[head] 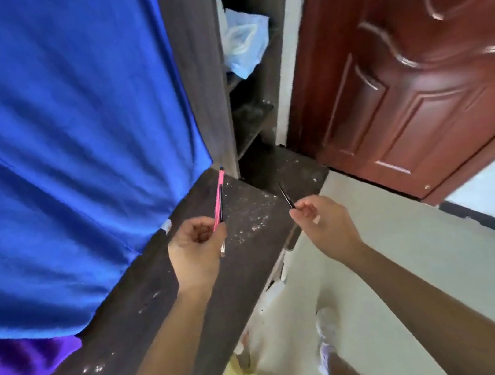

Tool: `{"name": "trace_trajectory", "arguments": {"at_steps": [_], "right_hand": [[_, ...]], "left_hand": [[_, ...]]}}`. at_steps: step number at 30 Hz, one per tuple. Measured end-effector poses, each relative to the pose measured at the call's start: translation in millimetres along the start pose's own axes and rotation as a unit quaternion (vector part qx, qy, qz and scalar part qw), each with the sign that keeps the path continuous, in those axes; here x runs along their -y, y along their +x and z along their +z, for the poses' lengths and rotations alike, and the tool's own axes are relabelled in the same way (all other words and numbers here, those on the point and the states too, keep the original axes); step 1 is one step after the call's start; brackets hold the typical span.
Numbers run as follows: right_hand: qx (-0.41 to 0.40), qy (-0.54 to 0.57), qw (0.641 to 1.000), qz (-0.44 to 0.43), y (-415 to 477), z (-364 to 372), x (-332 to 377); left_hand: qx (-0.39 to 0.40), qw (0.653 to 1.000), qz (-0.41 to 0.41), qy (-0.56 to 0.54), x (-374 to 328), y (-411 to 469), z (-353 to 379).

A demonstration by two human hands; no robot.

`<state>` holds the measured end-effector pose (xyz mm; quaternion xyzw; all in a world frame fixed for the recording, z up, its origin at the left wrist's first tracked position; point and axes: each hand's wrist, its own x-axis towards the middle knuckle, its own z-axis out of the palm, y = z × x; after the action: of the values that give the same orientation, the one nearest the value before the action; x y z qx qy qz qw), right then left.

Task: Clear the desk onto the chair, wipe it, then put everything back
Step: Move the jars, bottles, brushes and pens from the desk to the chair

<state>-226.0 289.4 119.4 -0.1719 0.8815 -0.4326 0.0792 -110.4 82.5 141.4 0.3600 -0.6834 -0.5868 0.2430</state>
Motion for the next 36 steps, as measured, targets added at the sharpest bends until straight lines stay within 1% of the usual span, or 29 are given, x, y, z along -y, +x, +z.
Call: {"name": "trace_trajectory", "arguments": {"at_steps": [3,5,8,12,15,20,24,29,33,36], "right_hand": [[-0.087,-0.010,0.995,0.054,-48,-59,-28],[-0.144,-0.010,0.986,0.084,-80,-101,-47],[-0.214,-0.009,0.969,0.126,-129,-159,-82],[-0.303,0.002,0.940,0.157,-193,-227,-137],[-0.341,0.006,0.922,0.182,-242,-280,-186],[-0.364,-0.006,0.902,0.230,-317,-376,-267],[-0.390,-0.005,0.878,0.276,-360,-450,-316],[-0.419,-0.003,0.856,0.302,-383,-508,-373],[-0.416,0.016,0.845,0.336,-379,-545,-425],[-0.409,0.020,0.842,0.351,-368,-578,-471]], "left_hand": [[0.093,0.995,0.011,-0.017,-17,-32,57],[0.160,0.987,0.009,-0.031,-28,-62,97],[0.251,0.967,0.008,-0.034,-44,-118,157],[0.341,0.939,0.053,-0.006,-54,-200,236],[0.370,0.926,0.071,0.004,-57,-269,298],[0.408,0.910,0.074,0.001,-68,-382,397],[0.437,0.895,0.086,0.004,-82,-452,459],[0.471,0.879,0.074,0.003,-88,-506,529],[0.484,0.873,0.051,0.006,-79,-531,596],[0.497,0.867,0.034,0.009,-68,-545,659]]}}
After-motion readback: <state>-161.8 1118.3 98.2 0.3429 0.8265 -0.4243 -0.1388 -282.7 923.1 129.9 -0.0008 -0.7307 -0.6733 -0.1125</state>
